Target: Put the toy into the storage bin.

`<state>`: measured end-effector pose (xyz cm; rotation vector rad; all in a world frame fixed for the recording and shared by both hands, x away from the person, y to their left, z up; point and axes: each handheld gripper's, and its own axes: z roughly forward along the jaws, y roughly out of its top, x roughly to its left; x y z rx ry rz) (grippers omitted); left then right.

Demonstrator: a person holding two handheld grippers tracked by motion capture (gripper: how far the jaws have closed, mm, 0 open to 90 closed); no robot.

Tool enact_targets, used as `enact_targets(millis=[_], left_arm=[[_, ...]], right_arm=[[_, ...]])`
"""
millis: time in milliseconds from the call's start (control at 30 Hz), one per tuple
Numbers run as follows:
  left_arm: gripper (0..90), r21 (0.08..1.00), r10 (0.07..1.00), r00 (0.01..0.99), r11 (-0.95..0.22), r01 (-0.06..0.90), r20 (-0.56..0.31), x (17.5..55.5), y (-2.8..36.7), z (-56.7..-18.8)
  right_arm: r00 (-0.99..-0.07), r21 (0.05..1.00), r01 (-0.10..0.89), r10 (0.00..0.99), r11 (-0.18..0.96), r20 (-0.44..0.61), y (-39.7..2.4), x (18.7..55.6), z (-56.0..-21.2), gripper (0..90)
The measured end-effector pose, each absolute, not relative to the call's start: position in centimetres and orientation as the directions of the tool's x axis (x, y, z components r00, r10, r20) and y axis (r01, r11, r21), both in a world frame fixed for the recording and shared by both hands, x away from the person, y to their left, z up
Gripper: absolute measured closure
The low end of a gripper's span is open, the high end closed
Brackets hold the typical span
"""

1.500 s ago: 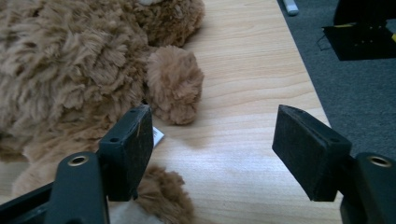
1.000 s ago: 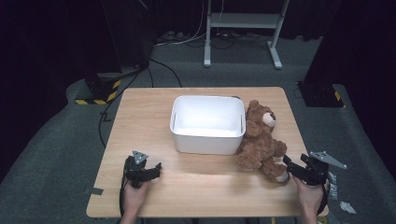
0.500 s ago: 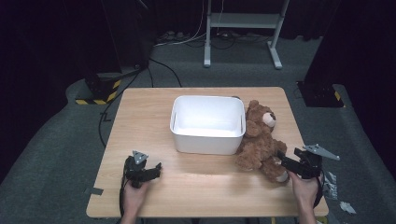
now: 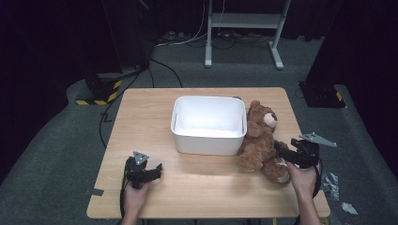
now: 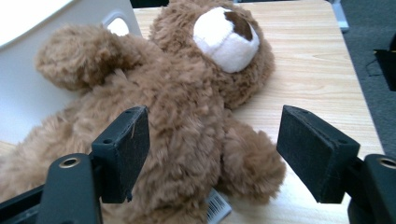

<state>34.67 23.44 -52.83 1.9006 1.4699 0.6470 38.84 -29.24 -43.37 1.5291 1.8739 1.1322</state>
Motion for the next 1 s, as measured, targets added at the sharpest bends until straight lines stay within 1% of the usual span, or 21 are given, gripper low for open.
enact_targets(millis=[333,467,667,900,1000], left_arm=[[18.7,0.74,0.968,0.252,-0.167,0.652,-0.003,34.7,23.4,-52.8],[18.7,0.74,0.968,0.252,-0.167,0.652,-0.003,34.7,23.4,-52.8],[18.6,0.74,0.968,0.251,-0.167,0.652,-0.004,34.7,23.4,-52.8],[18.6,0.74,0.968,0.251,-0.166,0.652,-0.004,34.7,23.4,-52.8],[18.7,0.74,0.968,0.25,-0.165,0.652,-0.005,34.7,23.4,-52.8]], right_arm=[[-0.272,0.8,0.599,0.948,0.034,0.164,-28.5,41.0,-42.9,24.0],[-0.265,0.784,0.621,0.945,0.016,0.191,-28.2,41.8,-42.9,23.5],[-0.251,0.785,0.62,0.945,-0.009,0.208,-27.7,42.7,-42.7,22.9],[-0.256,0.789,0.614,0.95,0.017,0.179,-27.0,43.7,-42.0,22.5],[-0.258,0.785,0.619,0.948,0.016,0.185,-26.9,44.1,-42.0,22.6]])
